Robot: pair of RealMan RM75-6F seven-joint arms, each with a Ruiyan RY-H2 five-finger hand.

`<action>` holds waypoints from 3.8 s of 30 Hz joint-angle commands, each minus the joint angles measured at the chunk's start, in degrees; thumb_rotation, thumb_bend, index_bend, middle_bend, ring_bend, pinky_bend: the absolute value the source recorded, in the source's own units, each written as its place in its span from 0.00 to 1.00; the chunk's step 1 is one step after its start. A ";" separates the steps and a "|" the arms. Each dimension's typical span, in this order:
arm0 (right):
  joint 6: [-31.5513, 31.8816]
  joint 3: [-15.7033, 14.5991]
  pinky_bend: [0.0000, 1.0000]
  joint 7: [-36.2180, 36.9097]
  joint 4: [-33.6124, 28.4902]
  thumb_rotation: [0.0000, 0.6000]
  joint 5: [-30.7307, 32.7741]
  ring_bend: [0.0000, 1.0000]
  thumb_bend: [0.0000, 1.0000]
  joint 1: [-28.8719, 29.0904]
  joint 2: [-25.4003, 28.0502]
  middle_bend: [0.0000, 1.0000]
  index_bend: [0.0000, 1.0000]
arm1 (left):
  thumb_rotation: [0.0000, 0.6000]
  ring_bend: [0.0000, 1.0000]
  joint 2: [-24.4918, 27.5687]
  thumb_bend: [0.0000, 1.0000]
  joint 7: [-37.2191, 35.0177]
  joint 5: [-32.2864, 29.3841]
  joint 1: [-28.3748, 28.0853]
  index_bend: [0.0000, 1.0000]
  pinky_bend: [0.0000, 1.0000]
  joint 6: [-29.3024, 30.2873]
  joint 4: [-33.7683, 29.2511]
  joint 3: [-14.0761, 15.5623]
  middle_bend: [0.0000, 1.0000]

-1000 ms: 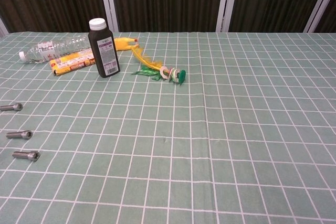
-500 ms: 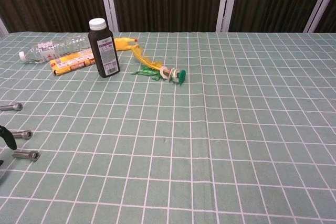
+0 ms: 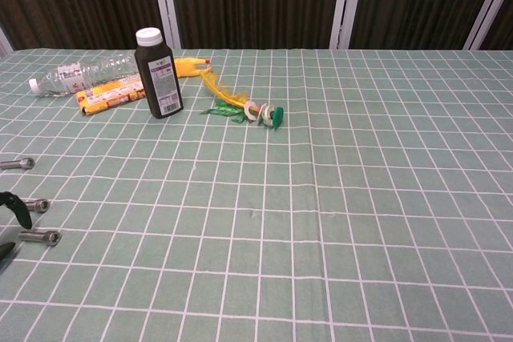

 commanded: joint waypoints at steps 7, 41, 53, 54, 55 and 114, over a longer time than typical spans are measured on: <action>0.11 0.09 0.00 0.16 -0.06 1.00 0.18 0.00 0.31 -0.01 0.13 0.00 0.00 | 1.00 1.00 -1.09 0.44 0.21 -0.49 -0.73 0.45 1.00 -0.78 1.51 -0.11 1.00; 0.30 0.12 0.00 0.18 -0.14 1.00 0.10 0.00 0.31 -0.09 0.18 0.00 0.00 | 1.00 1.00 2.52 0.46 2.35 -0.18 -1.43 0.53 1.00 1.77 -4.80 -0.32 1.00; 0.49 0.07 0.00 0.53 -0.08 1.00 -0.04 0.00 0.31 -0.11 0.35 0.00 0.00 | 1.00 1.00 3.90 0.46 6.86 1.35 -2.27 0.52 1.00 1.86 -9.66 0.34 1.00; 0.51 0.07 0.00 0.56 -0.08 1.00 -0.04 0.00 0.31 -0.11 0.36 0.00 0.00 | 1.00 1.00 3.92 0.46 6.99 1.33 -2.32 0.52 1.00 1.78 -9.84 0.34 1.00; 0.52 0.08 0.00 0.57 -0.08 1.00 -0.04 0.00 0.31 -0.10 0.38 0.00 0.00 | 1.00 1.00 3.92 0.46 7.09 1.33 -2.35 0.52 1.00 1.78 -9.95 0.32 1.00; -0.49 0.30 0.00 -0.38 -0.66 1.00 0.65 0.00 0.31 0.08 0.14 0.00 0.00 | 1.00 1.00 -3.18 0.45 0.36 -7.70 -4.51 0.47 1.00 -5.12 9.03 -4.66 1.00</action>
